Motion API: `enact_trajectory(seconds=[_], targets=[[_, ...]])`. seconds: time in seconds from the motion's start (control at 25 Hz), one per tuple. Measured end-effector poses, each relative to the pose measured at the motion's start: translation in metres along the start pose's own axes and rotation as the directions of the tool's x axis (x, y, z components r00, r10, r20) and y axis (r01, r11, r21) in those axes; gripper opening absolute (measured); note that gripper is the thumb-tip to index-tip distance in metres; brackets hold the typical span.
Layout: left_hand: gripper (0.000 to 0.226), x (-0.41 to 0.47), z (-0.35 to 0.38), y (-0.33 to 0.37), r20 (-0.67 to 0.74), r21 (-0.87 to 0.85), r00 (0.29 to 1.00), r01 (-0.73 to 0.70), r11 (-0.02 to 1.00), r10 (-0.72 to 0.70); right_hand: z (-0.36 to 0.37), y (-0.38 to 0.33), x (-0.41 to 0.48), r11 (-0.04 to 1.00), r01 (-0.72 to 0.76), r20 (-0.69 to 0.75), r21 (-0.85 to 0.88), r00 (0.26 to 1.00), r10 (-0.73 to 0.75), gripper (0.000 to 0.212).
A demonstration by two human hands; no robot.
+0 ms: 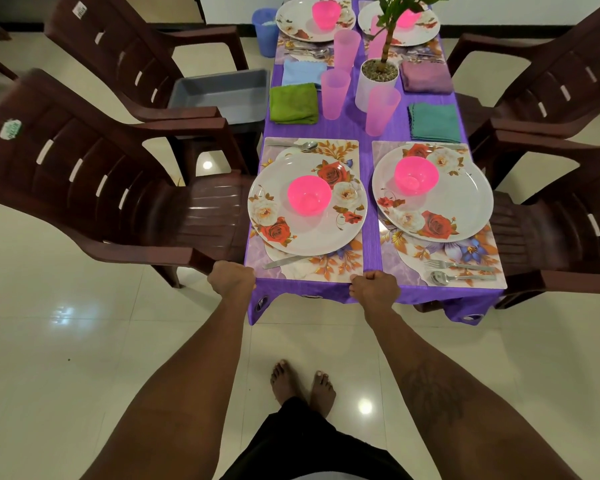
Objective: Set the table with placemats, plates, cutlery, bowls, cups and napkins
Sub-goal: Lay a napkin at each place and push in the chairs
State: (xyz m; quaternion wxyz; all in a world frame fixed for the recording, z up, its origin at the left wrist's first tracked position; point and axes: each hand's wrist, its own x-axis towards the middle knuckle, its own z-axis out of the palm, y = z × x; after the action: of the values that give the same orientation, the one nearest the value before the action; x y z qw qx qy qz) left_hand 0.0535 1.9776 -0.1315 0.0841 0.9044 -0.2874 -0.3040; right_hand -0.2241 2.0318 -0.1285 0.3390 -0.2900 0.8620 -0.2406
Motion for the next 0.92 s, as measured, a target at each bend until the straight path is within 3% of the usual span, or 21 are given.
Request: enact_trajectory(seconds=[0.24,0.52,0.72,0.92], targets=[[0.037,0.004,0.002,-0.005,0.032,-0.037,0.998,0.048,0.998,-0.047,0.001,-0.003,-0.004,0.999,-0.004,-0.017,0.04,1.0,0.005,0.039],[0.033,0.01,0.007,-0.011,-0.044,-0.1,0.999,0.007,0.995,-0.011,-0.001,-0.005,-0.005,1.0,0.006,-0.019,0.005,1.0,-0.006,0.038],[0.029,0.002,0.003,-0.007,-0.079,0.007,0.995,-0.068,0.998,0.069,-0.007,-0.007,-0.001,0.999,0.0,-0.002,-0.046,1.0,-0.001,0.039],[0.035,-0.004,-0.002,-0.004,-0.089,0.054,0.988,-0.123,0.991,0.127,-0.009,-0.01,-0.003,0.994,-0.004,-0.016,-0.11,1.0,0.002,0.053]])
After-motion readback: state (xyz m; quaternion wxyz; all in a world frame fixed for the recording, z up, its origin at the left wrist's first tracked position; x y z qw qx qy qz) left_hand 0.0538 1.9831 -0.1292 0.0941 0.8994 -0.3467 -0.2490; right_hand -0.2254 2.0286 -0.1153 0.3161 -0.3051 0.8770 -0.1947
